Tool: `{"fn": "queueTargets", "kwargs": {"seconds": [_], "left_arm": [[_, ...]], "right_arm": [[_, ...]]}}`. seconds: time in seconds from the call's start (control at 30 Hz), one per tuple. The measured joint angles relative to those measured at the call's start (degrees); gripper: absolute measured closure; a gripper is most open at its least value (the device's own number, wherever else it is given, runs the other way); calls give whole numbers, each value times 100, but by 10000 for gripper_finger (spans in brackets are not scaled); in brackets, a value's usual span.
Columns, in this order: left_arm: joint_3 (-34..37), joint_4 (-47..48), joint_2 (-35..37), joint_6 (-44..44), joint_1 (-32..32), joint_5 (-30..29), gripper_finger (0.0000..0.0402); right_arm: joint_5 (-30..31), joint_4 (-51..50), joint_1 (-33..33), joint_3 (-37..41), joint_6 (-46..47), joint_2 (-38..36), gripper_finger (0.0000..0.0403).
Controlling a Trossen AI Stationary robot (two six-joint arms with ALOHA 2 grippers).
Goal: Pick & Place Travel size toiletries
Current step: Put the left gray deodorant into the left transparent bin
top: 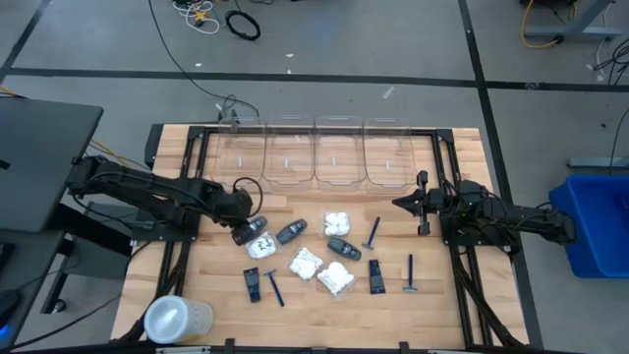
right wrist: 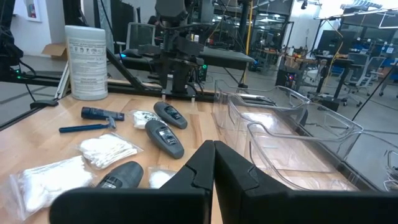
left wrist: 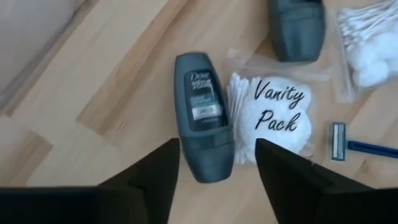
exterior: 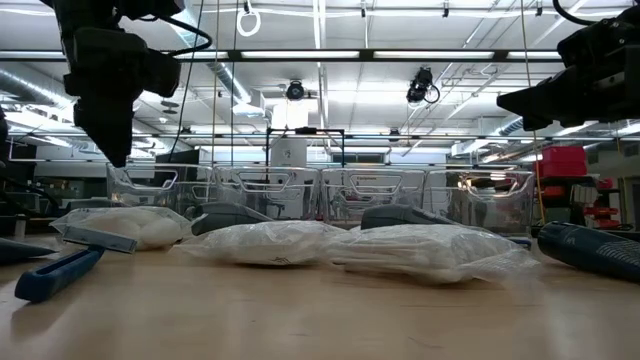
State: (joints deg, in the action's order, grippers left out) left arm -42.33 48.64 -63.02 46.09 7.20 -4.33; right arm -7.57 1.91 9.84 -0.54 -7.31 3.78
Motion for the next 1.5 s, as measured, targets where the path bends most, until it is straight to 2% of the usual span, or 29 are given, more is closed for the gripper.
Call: {"fn": "queueTargets", "kwargs": {"seconds": [0.27,0.63,0.9,1.3,1.5], "left_arm": [[2,103,-317,45,29,153,149],[-477,247,-1040,114,335,-44,147],[-527,407,-1115,150,407,-95,145],[-527,429,-1113,19,404,-255,60],[-527,427,-1113,2,404,-261,49]], "right_arm": [[-2,0,-2,-2,0,2,389],[-2,1,1,1,1,1,389],[-2,0,-2,-1,0,2,389],[0,2,-1,-2,0,2,389],[-1,1,-2,1,0,0,389]]}}
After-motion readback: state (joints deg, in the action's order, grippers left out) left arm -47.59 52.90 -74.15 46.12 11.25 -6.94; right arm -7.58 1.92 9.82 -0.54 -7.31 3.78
